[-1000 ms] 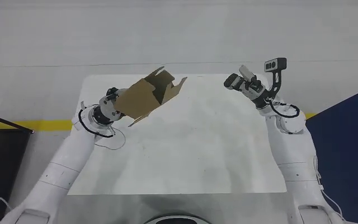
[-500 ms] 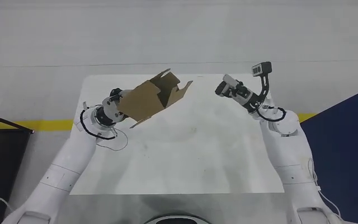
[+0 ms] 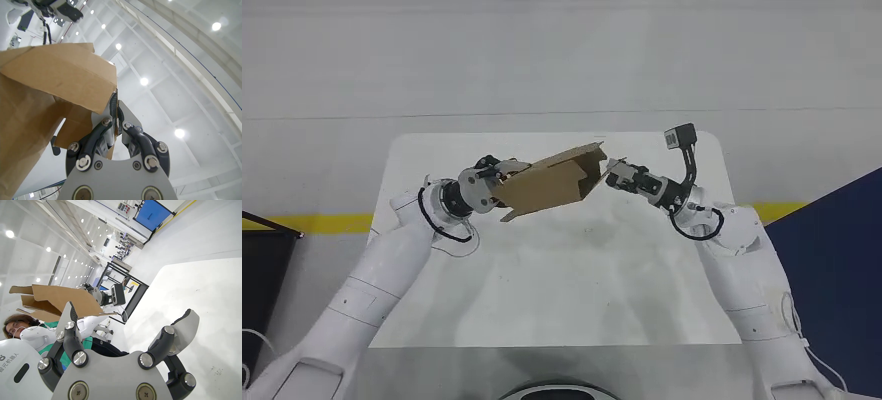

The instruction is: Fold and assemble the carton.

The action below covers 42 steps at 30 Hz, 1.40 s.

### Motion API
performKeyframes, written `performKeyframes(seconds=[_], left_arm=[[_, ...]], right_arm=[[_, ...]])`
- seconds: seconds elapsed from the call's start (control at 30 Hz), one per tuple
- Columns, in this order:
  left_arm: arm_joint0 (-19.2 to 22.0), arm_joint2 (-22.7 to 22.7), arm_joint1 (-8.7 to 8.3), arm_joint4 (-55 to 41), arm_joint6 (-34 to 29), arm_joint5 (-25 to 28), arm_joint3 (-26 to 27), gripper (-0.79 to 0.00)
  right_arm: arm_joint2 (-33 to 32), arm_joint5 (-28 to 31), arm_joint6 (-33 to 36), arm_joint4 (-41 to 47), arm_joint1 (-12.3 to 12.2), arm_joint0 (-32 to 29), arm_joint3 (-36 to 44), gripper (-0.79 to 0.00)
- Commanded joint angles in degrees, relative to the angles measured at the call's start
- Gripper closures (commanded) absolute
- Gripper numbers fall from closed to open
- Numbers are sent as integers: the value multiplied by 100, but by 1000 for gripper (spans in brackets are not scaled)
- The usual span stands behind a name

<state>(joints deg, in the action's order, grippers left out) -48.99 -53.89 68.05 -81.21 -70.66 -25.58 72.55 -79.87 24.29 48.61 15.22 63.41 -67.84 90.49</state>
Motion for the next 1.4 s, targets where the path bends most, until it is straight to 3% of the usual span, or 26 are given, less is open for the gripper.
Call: performKeyframes(seconds=[0.0, 0.4, 0.8, 1.0, 1.37], left_arm=[[34, 25, 26, 71, 31, 81, -48, 0], [92, 41, 132, 531, 332, 623, -168, 0], [-59, -55, 144, 722, 110, 430, -30, 0], [-157, -135, 137, 876, 178, 456, 23, 0], [-217, -72, 150, 1223, 148, 249, 127, 0]], right_arm=[[-26, 43, 18, 40, -9, -96, 87, -785], [-272, 269, 0, 201, -70, -690, 539, -785], [-320, 334, -221, 315, -83, -882, 675, -785], [-262, 425, -19, 450, -93, -931, 832, -785], [-17, 244, 74, -95, -107, -907, 1021, -785]])
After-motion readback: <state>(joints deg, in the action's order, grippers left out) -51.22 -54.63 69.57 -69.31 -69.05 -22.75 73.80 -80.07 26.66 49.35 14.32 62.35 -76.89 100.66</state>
